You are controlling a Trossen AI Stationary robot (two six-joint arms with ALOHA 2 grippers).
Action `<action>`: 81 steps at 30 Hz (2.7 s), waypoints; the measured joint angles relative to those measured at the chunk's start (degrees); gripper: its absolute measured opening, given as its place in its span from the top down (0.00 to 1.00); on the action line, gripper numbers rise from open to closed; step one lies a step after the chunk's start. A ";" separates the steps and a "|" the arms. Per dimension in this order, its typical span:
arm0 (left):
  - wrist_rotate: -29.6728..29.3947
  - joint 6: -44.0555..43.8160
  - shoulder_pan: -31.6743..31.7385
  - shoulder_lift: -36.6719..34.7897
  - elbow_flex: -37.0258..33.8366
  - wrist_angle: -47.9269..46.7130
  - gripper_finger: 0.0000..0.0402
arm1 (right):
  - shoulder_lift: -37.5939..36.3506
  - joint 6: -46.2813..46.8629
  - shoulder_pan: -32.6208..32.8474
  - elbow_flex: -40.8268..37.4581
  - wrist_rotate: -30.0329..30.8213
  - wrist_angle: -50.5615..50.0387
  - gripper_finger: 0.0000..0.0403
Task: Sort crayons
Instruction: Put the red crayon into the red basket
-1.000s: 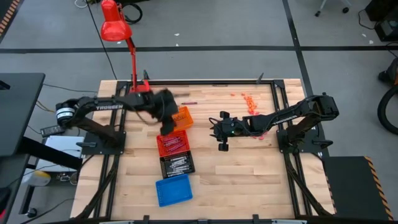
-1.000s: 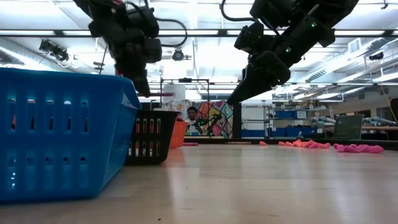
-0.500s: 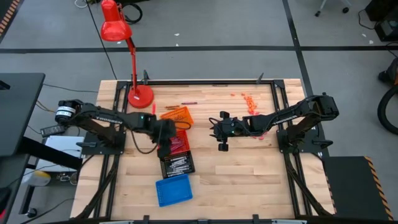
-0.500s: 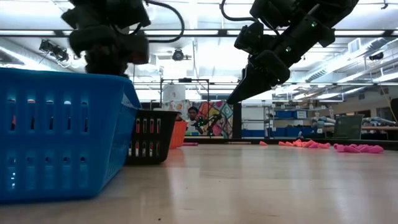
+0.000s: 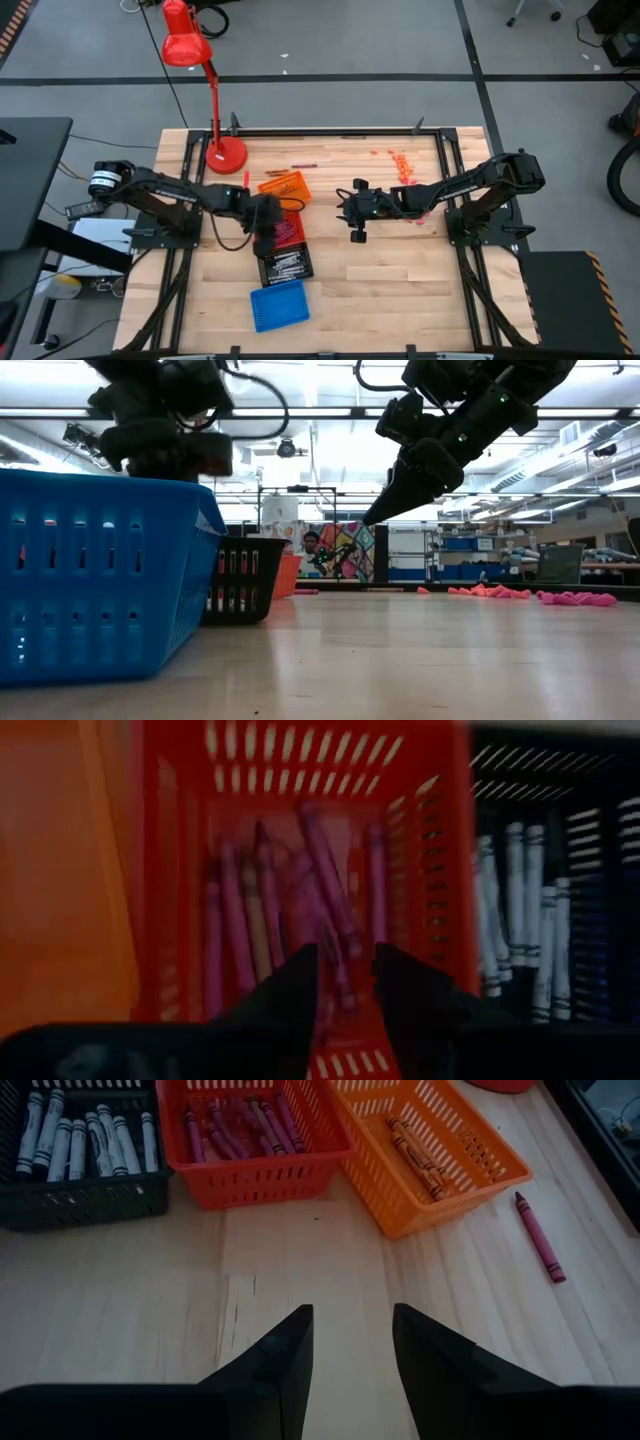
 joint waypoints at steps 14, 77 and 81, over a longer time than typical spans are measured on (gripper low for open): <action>-13.11 15.39 14.68 0.23 7.94 4.96 0.67 | 0.00 -0.11 0.00 0.00 -0.40 0.10 0.64; 0.66 35.76 33.77 46.27 47.22 -9.01 0.95 | 0.00 -1.64 0.00 0.00 1.90 -3.48 0.64; 0.56 35.70 33.43 46.60 48.69 -10.44 0.92 | 0.00 -1.64 0.00 0.00 1.90 -3.69 0.64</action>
